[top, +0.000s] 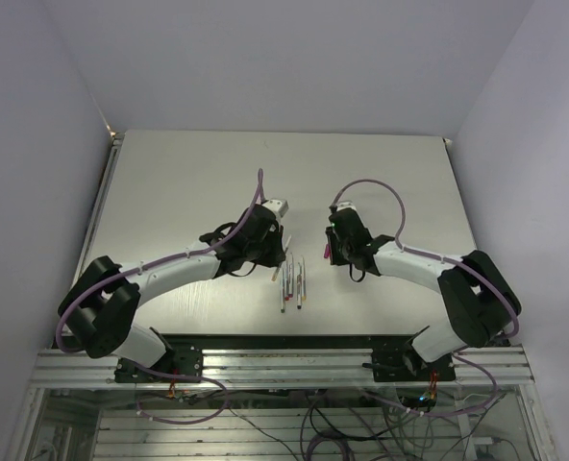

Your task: Insert the pens into the pen caps

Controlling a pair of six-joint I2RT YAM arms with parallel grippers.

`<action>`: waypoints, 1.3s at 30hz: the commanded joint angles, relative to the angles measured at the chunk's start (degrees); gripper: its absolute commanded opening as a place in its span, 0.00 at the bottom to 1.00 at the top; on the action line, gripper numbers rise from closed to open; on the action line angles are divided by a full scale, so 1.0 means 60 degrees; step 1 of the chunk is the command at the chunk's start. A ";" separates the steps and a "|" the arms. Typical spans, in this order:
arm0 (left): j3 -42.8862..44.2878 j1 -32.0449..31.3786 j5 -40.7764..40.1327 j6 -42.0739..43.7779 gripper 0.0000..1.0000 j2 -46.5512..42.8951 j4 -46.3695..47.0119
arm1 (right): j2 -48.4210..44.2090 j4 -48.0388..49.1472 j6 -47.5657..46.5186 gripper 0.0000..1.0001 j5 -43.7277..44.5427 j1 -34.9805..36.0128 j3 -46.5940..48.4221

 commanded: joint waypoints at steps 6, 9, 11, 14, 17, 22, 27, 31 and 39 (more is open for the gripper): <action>-0.0067 -0.0043 0.0449 -0.0089 0.07 0.0189 0.0454 | 0.0434 0.0261 -0.0073 0.25 0.0185 0.0069 0.0353; -0.0069 -0.0039 0.0505 -0.0077 0.07 0.0249 0.0499 | 0.0509 0.0286 -0.0081 0.25 0.0242 0.0069 0.0364; -0.0075 -0.0042 0.0528 -0.0062 0.07 0.0289 0.0497 | 0.0599 0.0310 -0.0100 0.25 0.0310 0.0071 0.0369; -0.0055 -0.0035 0.0591 -0.0054 0.07 0.0344 0.0528 | 0.0751 0.0323 -0.0119 0.25 0.0388 0.0070 0.0380; -0.0001 -0.0043 0.0627 -0.0008 0.07 0.0426 0.0508 | 0.0877 0.0363 -0.0111 0.26 0.0412 0.0071 0.0383; 0.0043 -0.0035 0.0674 0.0045 0.07 0.0510 0.0531 | 0.1108 0.0352 -0.0145 0.26 0.0488 0.0075 0.0467; 0.0061 -0.0043 0.0715 0.0023 0.07 0.0569 0.0617 | 0.1252 0.0215 -0.0156 0.22 0.0641 0.0070 0.0557; 0.0077 -0.0042 0.0713 0.0047 0.07 0.0589 0.0564 | 0.1201 0.0002 -0.0038 0.15 0.0645 0.0059 0.0500; 0.0122 -0.0043 0.0812 0.0107 0.07 0.0693 0.0670 | 0.0814 -0.0615 0.0242 0.00 0.0805 0.0065 0.0584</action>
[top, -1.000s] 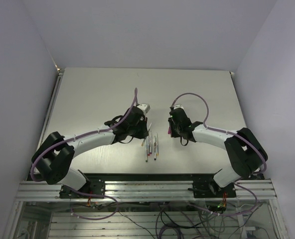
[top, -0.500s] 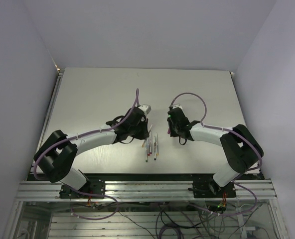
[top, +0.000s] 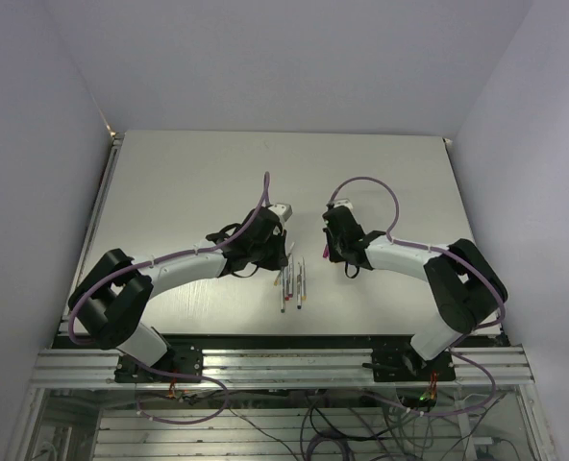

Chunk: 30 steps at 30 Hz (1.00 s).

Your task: Insert the pens into the pen caps

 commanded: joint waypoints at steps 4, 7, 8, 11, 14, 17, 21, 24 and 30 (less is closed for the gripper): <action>0.0291 -0.0043 0.0284 0.0260 0.07 0.0101 0.0517 | -0.1139 -0.0766 0.0202 0.00 0.0021 0.0037 0.0335; 0.0472 -0.0043 0.0251 0.0376 0.07 0.0093 0.0630 | -0.1791 -0.0726 0.0194 0.00 0.0074 0.0038 0.0602; 0.0525 -0.0043 0.0285 0.0397 0.07 0.0078 0.0704 | -0.2021 -0.0685 0.0176 0.00 0.0111 0.0047 0.0664; 0.0655 -0.0041 0.0588 0.0302 0.07 -0.0002 0.1138 | -0.2708 -0.0336 0.0155 0.00 0.0175 0.0040 0.0818; 0.0702 -0.0048 0.1218 -0.0080 0.07 -0.0199 0.2158 | -0.3581 0.0708 0.0092 0.00 0.0147 0.0022 0.0771; 0.0923 -0.0111 0.1384 -0.0163 0.07 -0.0243 0.2488 | -0.4111 0.1822 0.0135 0.00 0.0143 0.0015 0.0503; 0.1084 -0.0127 0.1628 -0.0348 0.07 -0.0170 0.3140 | -0.4347 0.3205 0.0341 0.00 0.0272 0.0007 0.0256; 0.1107 -0.0143 0.1727 -0.0589 0.07 -0.0115 0.3600 | -0.4376 0.3830 0.0591 0.00 0.0404 0.0018 0.0108; 0.0924 -0.0141 0.1869 -0.1001 0.07 -0.0193 0.4342 | -0.4706 0.5137 0.1104 0.00 0.0473 0.0000 -0.0580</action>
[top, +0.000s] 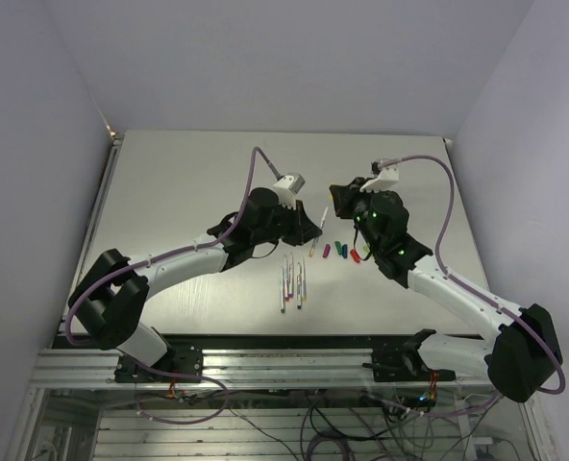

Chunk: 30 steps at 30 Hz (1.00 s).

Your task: Insert the pens into the pen caps

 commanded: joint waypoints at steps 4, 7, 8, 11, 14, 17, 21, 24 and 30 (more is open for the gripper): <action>0.0049 -0.0058 0.0173 -0.0361 0.07 -0.0315 0.1089 | -0.0541 0.1620 0.0656 0.00 0.0238 0.0013 -0.0715; 0.0117 -0.0065 0.0196 -0.0386 0.07 -0.0199 0.1159 | -0.0517 0.1642 0.0752 0.00 0.0181 0.0016 -0.0738; 0.0137 -0.0061 0.0229 -0.0415 0.07 -0.0144 0.1235 | -0.0499 0.1670 0.0791 0.00 0.0152 0.0010 -0.0742; 0.0150 -0.0064 0.0298 -0.0463 0.07 -0.0071 0.1375 | -0.0478 0.1707 0.0828 0.00 0.0175 0.0006 -0.0746; 0.0149 -0.0065 0.0345 -0.0454 0.07 -0.0053 0.1398 | -0.0443 0.1760 0.0768 0.00 0.0204 0.0013 -0.0771; 0.0178 -0.0065 0.0322 -0.0374 0.07 -0.0103 0.1289 | -0.0392 0.1730 0.0707 0.00 0.0284 0.0015 -0.0761; 0.0193 -0.0065 0.0345 -0.0288 0.07 -0.0126 0.1233 | -0.0312 0.1835 0.0665 0.00 0.0314 0.0004 -0.0790; 0.0196 -0.0065 0.0364 -0.0286 0.07 -0.0115 0.1254 | -0.0234 0.1821 0.0634 0.00 0.0320 0.0007 -0.0767; 0.0178 -0.0065 0.0377 -0.0266 0.07 -0.0090 0.1295 | -0.0147 0.1786 0.0589 0.00 0.0322 0.0005 -0.0790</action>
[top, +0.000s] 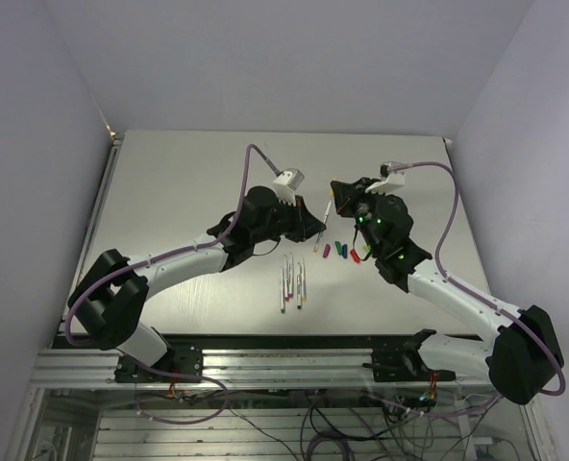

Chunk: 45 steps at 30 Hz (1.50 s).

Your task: Insert the pens into the pen caps

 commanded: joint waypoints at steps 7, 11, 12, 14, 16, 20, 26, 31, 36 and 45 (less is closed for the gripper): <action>0.0065 -0.0054 0.0059 0.0088 0.07 -0.0097 0.0457 | 0.0047 0.0106 -0.0070 0.00 0.0117 0.0008 -0.0128; -0.0008 -0.0061 -0.0033 0.0047 0.07 -0.0097 0.0536 | 0.0072 0.0059 0.0036 0.00 -0.0032 0.0004 -0.0169; 0.0001 -0.0065 -0.0061 0.0041 0.07 -0.0105 0.0537 | 0.0073 0.0087 0.0088 0.00 -0.0067 0.0013 -0.0191; -0.0037 -0.0065 -0.0112 0.0027 0.07 -0.0119 0.0583 | 0.0092 0.0082 0.0167 0.00 -0.0144 0.0013 -0.0215; -0.0070 -0.0065 -0.0172 0.0011 0.07 -0.0150 0.0649 | 0.0092 0.0061 0.0209 0.00 -0.0184 0.0005 -0.0230; -0.0080 -0.0061 -0.0220 0.0011 0.07 -0.0181 0.0677 | 0.0055 0.0047 0.0201 0.00 -0.0187 0.0006 -0.0257; -0.0110 -0.0065 -0.0298 -0.0019 0.07 -0.0132 0.0734 | 0.0034 0.0010 0.0306 0.00 -0.0262 0.0012 -0.0245; -0.0126 -0.0058 -0.0417 -0.0059 0.07 -0.0123 0.0851 | 0.0010 0.0050 0.0533 0.00 -0.0501 0.0004 -0.0288; -0.0143 -0.0065 -0.0455 -0.0039 0.07 -0.0107 0.0857 | 0.0001 -0.0002 0.0584 0.00 -0.0597 0.0016 -0.0245; -0.0220 -0.0064 -0.0464 0.0006 0.07 -0.0183 0.1122 | 0.0040 -0.0064 0.0548 0.00 -0.0566 0.0019 -0.0355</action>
